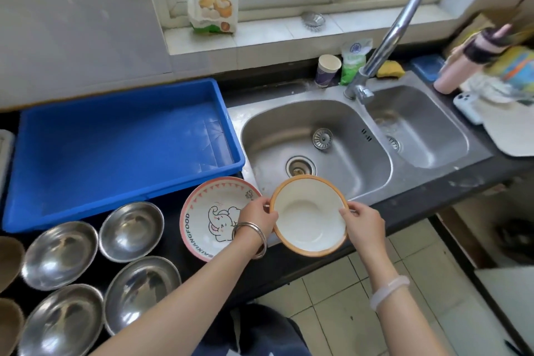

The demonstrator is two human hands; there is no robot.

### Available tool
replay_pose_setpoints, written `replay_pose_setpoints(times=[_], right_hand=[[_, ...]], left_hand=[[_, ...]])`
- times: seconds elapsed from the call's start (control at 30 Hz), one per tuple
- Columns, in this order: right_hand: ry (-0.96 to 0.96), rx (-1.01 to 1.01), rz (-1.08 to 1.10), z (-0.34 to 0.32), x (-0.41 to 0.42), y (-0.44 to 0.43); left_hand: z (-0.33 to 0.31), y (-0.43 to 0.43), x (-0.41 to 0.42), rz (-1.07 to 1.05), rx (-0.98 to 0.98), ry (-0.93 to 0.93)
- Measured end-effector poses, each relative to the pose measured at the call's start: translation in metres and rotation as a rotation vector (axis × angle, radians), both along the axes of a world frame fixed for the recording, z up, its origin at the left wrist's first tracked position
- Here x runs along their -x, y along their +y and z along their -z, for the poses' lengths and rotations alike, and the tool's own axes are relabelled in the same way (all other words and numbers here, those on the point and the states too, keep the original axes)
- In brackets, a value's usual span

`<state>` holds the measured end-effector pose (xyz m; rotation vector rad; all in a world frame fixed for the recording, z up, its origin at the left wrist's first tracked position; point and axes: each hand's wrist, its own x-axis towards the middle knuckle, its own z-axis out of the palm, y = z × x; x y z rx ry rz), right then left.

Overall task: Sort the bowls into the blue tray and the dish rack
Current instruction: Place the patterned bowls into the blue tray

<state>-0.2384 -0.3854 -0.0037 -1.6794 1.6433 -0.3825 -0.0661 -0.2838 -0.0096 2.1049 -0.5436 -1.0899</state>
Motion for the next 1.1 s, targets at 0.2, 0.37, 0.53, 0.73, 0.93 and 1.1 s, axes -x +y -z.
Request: replay_pose_setpoints(times=[0.2,0.37,0.53,0.73,0.93,1.1], right_hand=[[0.027,-0.061,0.002,0.014,0.005,-0.001],[0.010,-0.072,-0.008,0.020,0.005,-0.002],[-0.010,-0.087,-0.019,0.025,0.006,-0.003],[-0.021,-0.135,-0.058,0.024,0.007,-0.001],[0.076,0.037,-0.125,0.008,-0.002,0.003],[0.053,0.179,-0.436,-0.006,-0.050,0.010]], left_hand=[[0.008,-0.005,0.006,0.072,-0.047,-0.040],[0.013,-0.006,0.008,0.084,-0.063,-0.045],[0.016,-0.006,0.010,0.072,-0.062,-0.064],[0.016,-0.002,0.016,0.077,-0.016,-0.102],[0.009,0.007,0.004,-0.021,0.057,-0.115],[0.004,0.031,-0.025,-0.105,0.039,-0.250]])
